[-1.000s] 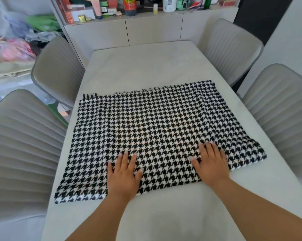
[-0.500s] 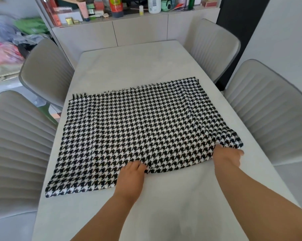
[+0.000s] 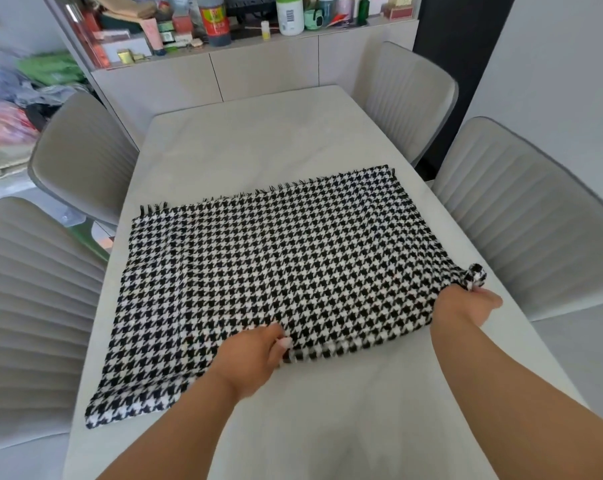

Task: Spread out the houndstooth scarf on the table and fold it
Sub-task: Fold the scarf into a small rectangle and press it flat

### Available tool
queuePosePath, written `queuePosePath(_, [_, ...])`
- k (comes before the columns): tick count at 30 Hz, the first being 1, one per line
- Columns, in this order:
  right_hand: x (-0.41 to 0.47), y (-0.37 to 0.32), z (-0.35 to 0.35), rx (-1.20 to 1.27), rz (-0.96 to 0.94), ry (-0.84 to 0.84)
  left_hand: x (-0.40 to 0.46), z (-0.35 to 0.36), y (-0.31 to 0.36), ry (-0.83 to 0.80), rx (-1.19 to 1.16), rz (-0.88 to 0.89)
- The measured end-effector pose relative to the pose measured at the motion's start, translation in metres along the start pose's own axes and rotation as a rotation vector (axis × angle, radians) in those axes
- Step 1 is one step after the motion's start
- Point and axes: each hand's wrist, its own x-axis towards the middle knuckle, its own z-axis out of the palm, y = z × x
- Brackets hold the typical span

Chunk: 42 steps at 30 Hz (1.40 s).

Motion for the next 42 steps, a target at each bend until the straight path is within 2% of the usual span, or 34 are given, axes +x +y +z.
queuePosePath(2, [0.004,0.006,0.002,-0.226,-0.053,0.087,0.001,0.006,0.008,0.061,-0.021,-0.008])
queuePosePath(4, [0.011,0.013,-0.001,-0.513,-0.255,0.244,0.01,0.015,0.016,0.096,0.014,-0.074])
queuePosePath(5, [0.012,0.016,-0.002,-0.625,-0.388,0.289,0.014,0.02,0.022,0.048,0.034,-0.114])
queuePosePath(6, [0.011,0.019,-0.001,-0.707,-0.511,0.265,0.018,0.025,0.027,-0.036,0.067,-0.128])
queuePosePath(8, [-0.006,0.024,0.006,-0.829,-0.761,0.042,0.021,0.034,0.038,-0.19,0.155,-0.121])
queuePosePath(10, [-0.021,0.039,0.015,-1.028,-1.026,-0.275,0.02,0.039,0.041,-0.242,0.219,-0.118])
queuePosePath(11, [-0.023,0.05,0.02,-1.163,-1.096,-0.444,0.019,0.041,0.04,-0.242,0.229,-0.121])
queuePosePath(13, [-0.016,0.069,0.021,-1.433,-1.064,-0.65,0.015,0.044,0.036,-0.235,0.231,-0.146])
queuePosePath(15, [-0.004,0.081,0.014,-1.559,-0.978,-0.651,0.009,0.047,0.029,-0.224,0.225,-0.2])
queuePosePath(20, [0.008,0.077,0.005,-1.589,-0.86,-0.476,-0.014,0.048,-0.002,-0.152,0.119,-0.43])
queuePosePath(27, [0.002,0.079,0.01,-1.583,-0.827,-0.406,-0.062,0.034,-0.063,-0.141,-0.019,-0.85])
queuePosePath(31, [-0.006,0.077,0.015,-1.611,-0.804,-0.356,-0.078,0.026,-0.077,-0.156,-0.09,-0.978])
queuePosePath(34, [-0.024,0.075,0.024,-1.589,-0.869,-0.311,-0.073,0.021,-0.073,-0.108,0.031,-0.929])
queuePosePath(39, [-0.058,0.094,0.03,-1.508,-1.071,-0.518,-0.058,0.03,-0.042,-0.025,0.101,-0.547])
queuePosePath(40, [-0.062,0.1,0.027,-1.487,-1.085,-0.511,-0.06,0.035,-0.037,-0.005,0.079,-0.477])
queuePosePath(42, [-0.068,0.106,0.015,-1.382,-1.062,-0.385,-0.07,0.043,-0.03,0.053,0.032,-0.336])
